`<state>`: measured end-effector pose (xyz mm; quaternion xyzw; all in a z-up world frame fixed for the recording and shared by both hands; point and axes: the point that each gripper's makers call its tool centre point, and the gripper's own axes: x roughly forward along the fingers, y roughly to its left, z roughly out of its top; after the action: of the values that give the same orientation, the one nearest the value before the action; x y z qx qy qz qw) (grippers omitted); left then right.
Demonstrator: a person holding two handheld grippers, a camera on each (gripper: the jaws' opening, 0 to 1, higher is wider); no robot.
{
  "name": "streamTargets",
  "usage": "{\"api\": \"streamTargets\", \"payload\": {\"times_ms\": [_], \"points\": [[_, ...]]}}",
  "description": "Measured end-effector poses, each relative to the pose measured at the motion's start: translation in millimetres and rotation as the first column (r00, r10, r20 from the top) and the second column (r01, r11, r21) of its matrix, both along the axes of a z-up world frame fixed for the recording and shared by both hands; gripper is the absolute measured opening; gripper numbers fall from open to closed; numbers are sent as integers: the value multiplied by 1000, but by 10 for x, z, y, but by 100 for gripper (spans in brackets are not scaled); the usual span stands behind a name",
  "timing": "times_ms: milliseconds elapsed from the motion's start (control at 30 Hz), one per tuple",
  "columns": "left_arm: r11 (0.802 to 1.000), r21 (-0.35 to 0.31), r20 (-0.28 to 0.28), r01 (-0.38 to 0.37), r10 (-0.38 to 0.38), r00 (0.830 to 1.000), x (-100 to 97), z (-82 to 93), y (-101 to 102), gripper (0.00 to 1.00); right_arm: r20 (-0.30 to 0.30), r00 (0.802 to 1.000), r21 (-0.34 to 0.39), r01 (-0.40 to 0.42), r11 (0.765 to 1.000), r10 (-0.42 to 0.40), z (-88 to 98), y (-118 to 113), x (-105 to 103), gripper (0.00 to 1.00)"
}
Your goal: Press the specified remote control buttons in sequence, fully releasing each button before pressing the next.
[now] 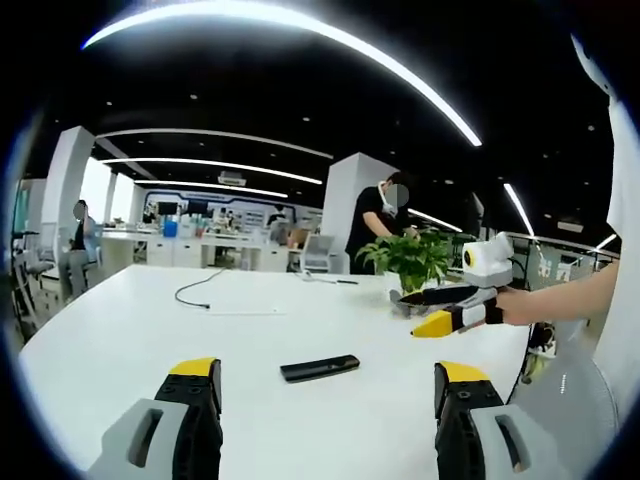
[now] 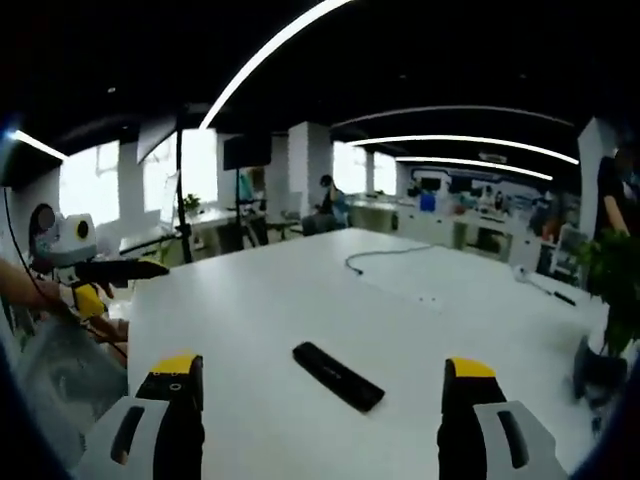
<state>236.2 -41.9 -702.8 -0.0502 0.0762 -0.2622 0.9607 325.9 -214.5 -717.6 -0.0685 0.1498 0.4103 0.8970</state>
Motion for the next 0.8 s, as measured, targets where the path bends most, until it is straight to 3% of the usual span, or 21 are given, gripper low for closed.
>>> {"api": "streamTargets", "payload": {"times_ms": [333,567,800], "points": [[1000,4,3,17,-17,1000,-24,3,-28,91,29,999,15,30,999,-31,22,-96,-259,99],[1000,17,8,15,-15,1000,-21,3,-16,91,1,1000,23,20,1000,-20,-51,-167,-497,99],[1000,6,10,9,-9,1000,-17,15,-10,91,-10,997,64,78,995,-78,-40,-345,-669,99]]}}
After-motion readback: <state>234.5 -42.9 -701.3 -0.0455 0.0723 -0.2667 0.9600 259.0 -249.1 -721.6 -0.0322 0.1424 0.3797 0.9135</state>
